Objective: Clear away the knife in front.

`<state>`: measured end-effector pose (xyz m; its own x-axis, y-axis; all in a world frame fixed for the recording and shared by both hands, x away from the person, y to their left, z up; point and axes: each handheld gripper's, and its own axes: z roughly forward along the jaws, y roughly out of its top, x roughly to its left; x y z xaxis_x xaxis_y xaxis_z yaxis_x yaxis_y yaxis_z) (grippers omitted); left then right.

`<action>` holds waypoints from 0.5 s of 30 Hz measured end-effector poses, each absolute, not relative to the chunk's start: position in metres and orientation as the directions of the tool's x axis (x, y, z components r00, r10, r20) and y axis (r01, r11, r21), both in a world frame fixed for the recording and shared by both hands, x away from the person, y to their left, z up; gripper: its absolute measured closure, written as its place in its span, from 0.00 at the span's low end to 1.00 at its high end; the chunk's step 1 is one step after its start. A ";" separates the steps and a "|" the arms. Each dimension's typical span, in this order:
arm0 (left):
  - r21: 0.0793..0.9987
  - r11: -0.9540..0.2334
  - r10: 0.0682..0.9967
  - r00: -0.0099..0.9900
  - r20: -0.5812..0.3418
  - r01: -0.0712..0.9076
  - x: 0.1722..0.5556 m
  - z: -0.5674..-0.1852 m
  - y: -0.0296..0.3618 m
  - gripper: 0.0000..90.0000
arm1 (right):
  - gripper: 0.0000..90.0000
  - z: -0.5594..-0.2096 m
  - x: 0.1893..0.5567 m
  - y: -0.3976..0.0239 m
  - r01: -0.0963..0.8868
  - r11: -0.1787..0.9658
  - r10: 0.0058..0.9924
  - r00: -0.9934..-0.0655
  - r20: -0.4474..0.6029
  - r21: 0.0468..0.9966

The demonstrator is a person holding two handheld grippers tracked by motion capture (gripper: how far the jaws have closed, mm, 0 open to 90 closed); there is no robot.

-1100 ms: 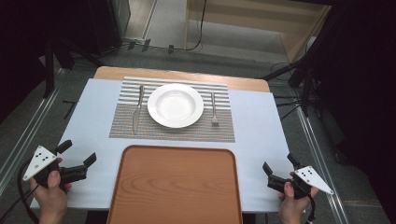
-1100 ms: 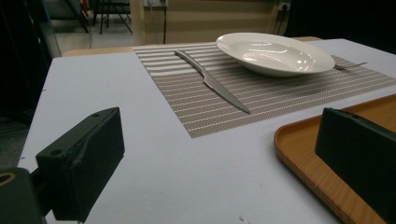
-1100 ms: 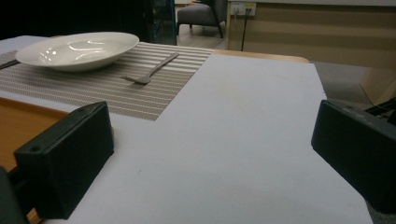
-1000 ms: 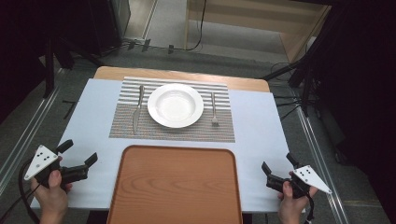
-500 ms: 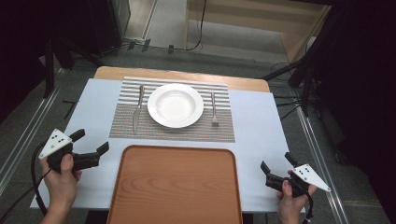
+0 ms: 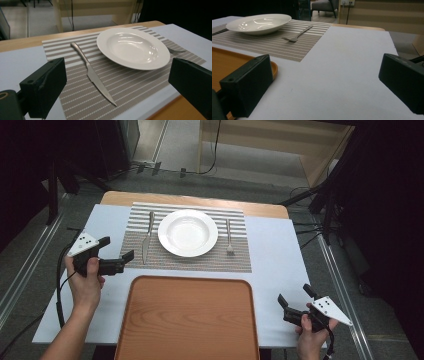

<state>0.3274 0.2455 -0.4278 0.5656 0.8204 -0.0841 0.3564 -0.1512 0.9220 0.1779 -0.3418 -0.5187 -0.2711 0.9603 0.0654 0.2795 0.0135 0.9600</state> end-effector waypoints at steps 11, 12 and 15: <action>0.897 -0.197 0.837 0.544 -0.056 0.396 0.358 -0.420 0.225 0.00 | 0.00 -0.519 0.179 -0.339 0.283 0.030 0.957 -0.284 0.053 0.959; 0.894 -0.198 0.836 0.545 -0.060 0.402 0.361 -0.420 0.224 0.01 | 0.00 -0.520 0.179 -0.339 0.281 0.032 0.957 -0.286 0.051 0.959; 0.886 -0.201 0.844 0.533 -0.060 0.418 0.369 -0.421 0.220 0.01 | 0.00 -0.520 0.179 -0.338 0.285 0.031 0.957 -0.285 0.054 0.958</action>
